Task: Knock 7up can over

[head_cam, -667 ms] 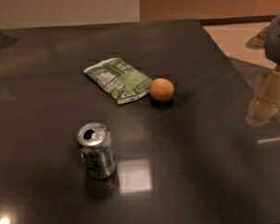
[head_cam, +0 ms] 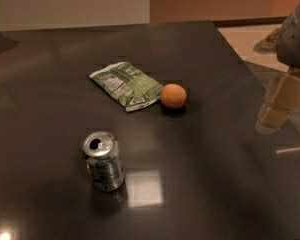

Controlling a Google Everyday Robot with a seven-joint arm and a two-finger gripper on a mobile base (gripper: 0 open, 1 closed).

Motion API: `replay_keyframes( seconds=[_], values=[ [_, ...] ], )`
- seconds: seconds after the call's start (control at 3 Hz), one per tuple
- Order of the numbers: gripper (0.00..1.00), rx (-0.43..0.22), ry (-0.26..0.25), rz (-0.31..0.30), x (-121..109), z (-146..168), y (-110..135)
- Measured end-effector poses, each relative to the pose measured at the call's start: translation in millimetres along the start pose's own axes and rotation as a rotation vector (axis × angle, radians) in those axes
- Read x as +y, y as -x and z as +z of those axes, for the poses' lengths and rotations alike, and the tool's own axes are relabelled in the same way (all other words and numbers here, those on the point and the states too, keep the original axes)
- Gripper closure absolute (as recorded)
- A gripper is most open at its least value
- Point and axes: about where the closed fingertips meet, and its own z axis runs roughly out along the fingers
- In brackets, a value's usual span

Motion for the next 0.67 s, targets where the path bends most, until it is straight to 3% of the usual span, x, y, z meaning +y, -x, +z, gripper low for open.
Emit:
replay_keyframes(
  seconds=[0.67],
  values=[
    [0.0,-0.225,0.131,-0.136,28.3,34.9,82.9]
  ],
)
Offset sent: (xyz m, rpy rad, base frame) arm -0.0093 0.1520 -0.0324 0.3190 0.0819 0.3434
